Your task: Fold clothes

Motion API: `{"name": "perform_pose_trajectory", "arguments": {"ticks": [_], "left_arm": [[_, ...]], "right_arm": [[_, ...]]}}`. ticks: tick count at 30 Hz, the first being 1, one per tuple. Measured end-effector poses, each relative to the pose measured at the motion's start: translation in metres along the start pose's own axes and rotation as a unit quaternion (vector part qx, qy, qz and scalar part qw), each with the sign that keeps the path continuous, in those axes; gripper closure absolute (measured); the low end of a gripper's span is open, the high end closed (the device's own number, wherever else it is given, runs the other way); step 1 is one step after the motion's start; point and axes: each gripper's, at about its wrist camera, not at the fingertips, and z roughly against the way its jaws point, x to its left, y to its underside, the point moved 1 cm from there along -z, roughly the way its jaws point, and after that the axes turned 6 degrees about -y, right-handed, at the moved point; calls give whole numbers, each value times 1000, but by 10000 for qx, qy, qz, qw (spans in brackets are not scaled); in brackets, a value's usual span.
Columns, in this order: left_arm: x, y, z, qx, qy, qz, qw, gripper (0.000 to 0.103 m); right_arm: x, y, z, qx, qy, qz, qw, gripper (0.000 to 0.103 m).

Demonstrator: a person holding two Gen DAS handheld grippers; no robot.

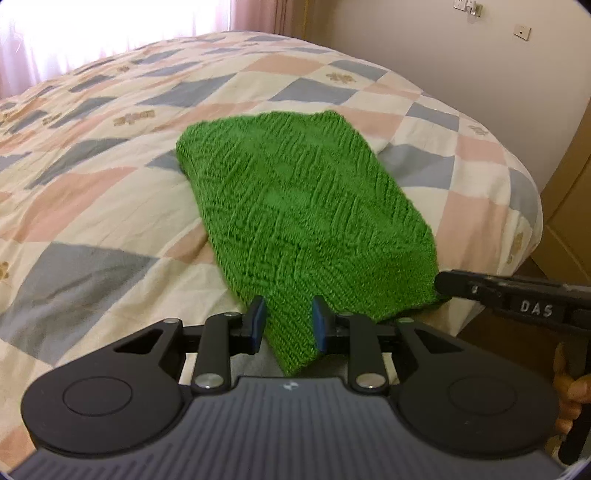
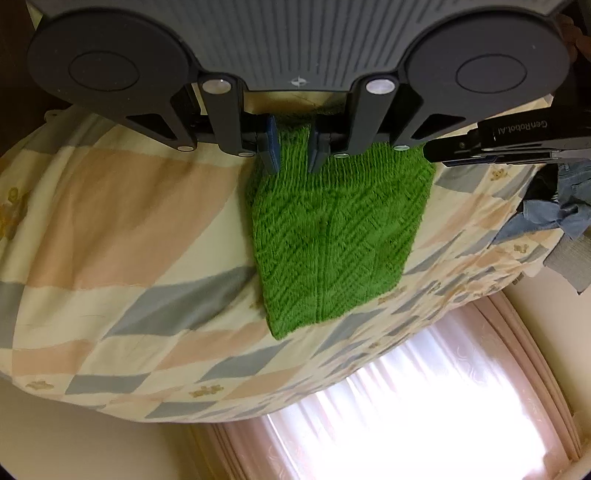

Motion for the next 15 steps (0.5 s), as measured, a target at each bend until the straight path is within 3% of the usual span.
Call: {"name": "perform_pose_trajectory", "arguments": {"ticks": [2, 5, 11, 15], "left_arm": [[5, -2, 7, -160, 81, 4, 9998, 81], [12, -16, 3, -380, 69, -35, 9992, 81], [26, -45, -4, -820, 42, -116, 9966, 81], [27, -57, -33, -739, 77, -236, 9970, 81]], "right_arm": [[0, 4, -5, 78, 56, -50, 9999, 80], [-1, -3, 1, -130, -32, -54, 9999, 80], [9, -40, -13, -466, -252, 242, 9983, 80], [19, -54, -38, -418, -372, 511, 9971, 80]]}}
